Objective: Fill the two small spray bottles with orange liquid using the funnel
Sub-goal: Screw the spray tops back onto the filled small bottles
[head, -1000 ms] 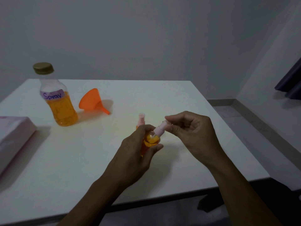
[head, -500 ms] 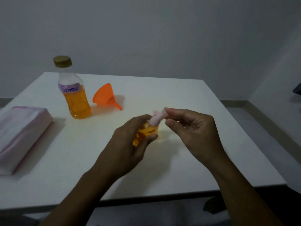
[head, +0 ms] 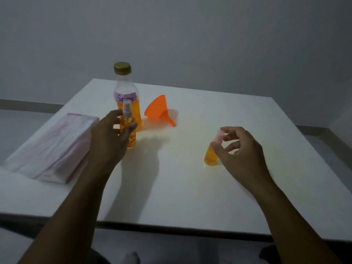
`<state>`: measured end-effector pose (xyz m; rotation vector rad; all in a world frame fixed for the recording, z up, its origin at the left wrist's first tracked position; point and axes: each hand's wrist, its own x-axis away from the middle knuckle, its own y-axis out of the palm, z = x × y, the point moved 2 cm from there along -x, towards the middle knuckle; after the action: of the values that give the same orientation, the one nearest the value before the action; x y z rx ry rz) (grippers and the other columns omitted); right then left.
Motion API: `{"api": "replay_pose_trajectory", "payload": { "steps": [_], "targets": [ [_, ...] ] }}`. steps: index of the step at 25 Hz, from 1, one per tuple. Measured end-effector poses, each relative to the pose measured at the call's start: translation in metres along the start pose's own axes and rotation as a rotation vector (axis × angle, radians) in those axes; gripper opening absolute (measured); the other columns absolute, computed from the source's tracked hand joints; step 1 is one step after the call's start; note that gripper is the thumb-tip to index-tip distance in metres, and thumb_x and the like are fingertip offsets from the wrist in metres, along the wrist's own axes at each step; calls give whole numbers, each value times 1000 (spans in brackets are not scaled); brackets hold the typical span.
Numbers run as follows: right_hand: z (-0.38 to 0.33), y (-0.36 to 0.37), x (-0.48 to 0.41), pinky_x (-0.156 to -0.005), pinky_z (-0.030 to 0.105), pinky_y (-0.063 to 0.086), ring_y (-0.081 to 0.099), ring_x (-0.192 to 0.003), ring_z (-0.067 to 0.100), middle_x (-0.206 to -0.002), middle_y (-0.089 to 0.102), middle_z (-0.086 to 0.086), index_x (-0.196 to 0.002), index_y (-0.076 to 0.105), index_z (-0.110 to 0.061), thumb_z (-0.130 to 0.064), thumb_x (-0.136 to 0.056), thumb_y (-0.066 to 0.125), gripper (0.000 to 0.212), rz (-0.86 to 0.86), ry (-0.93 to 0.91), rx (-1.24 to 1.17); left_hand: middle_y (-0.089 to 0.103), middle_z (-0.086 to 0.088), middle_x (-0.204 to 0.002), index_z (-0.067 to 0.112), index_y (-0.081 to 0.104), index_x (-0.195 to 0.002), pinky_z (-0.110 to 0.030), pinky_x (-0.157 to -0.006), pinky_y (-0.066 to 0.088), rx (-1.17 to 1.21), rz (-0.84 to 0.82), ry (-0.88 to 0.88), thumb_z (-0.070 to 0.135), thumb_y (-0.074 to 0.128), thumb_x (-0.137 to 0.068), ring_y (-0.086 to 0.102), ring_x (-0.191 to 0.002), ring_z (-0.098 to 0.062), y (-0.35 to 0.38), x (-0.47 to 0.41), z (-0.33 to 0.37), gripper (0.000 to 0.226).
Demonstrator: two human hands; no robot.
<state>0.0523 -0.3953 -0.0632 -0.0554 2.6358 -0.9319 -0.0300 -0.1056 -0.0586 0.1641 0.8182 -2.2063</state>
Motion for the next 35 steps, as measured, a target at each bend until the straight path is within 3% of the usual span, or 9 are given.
{"api": "replay_pose_trajectory", "payload": {
  "steps": [5,14,17,18,20,23,26,30,35],
  "targets": [
    [-1,6,-3,-59,20,52,63,-77,4,-101,69,-5,-111,66,-21,-34,-95,64,21,28,-66,52,62,-5,-125,16,53,-131,-13,-62,41,24,13,-75,29,67,-88,58,-91,-13,-2,-8,-12,47],
    [-2,9,-4,-65,28,56,64,-74,7,-99,69,-4,-107,67,-19,-37,-96,62,22,32,-91,73,59,-2,-128,20,49,-131,-9,-56,35,-10,-12,-116,37,72,-82,55,-94,-11,1,-9,-22,57],
    [-1,7,-4,-66,30,58,64,-76,8,-97,69,-5,-108,67,-19,-35,-93,68,22,25,-105,68,51,-1,-140,23,38,-140,-17,-70,48,-42,-12,-110,42,76,-77,55,-113,-17,0,-6,-16,76],
    [-1,6,-3,-64,27,57,64,-77,8,-97,69,-5,-110,66,-19,-34,-91,70,25,20,-114,66,47,-2,-143,22,34,-143,-27,-84,51,-67,23,-69,42,77,-76,50,-122,-19,-1,-3,-12,82],
    [-2,4,-3,-60,19,51,63,-78,6,-98,68,-7,-114,65,-19,-36,-89,72,31,12,-124,53,41,-7,-147,17,32,-145,-39,-105,41,-134,122,112,38,75,-79,40,-133,-22,0,5,3,81],
    [-3,0,-2,-60,14,47,64,-79,5,-99,69,-7,-115,66,-20,-43,-89,68,35,24,-129,26,39,-10,-148,13,43,-139,-42,-113,31,-209,141,434,29,67,-87,30,-141,-23,15,19,29,60],
    [-3,-2,-4,-60,11,47,65,-78,3,-100,71,-6,-113,68,-21,-43,-91,67,31,27,-132,19,44,-5,-145,18,51,-132,-41,-114,32,-165,-107,572,26,65,-88,29,-142,-19,51,37,45,47],
    [-1,-6,-8,-63,11,51,65,-78,1,-102,74,-7,-114,70,-23,-44,-92,67,31,13,-117,16,47,10,-143,32,44,-136,-27,-108,35,-58,-460,435,45,66,-84,39,-132,-7,99,62,55,58],
    [-4,-6,-12,-65,11,54,66,-75,4,-102,74,-9,-114,70,-25,-43,-90,70,30,-3,-151,33,67,7,-120,27,60,-123,-15,-80,46,121,-477,342,43,66,-85,64,-102,-11,132,69,75,42]
  ]
}}
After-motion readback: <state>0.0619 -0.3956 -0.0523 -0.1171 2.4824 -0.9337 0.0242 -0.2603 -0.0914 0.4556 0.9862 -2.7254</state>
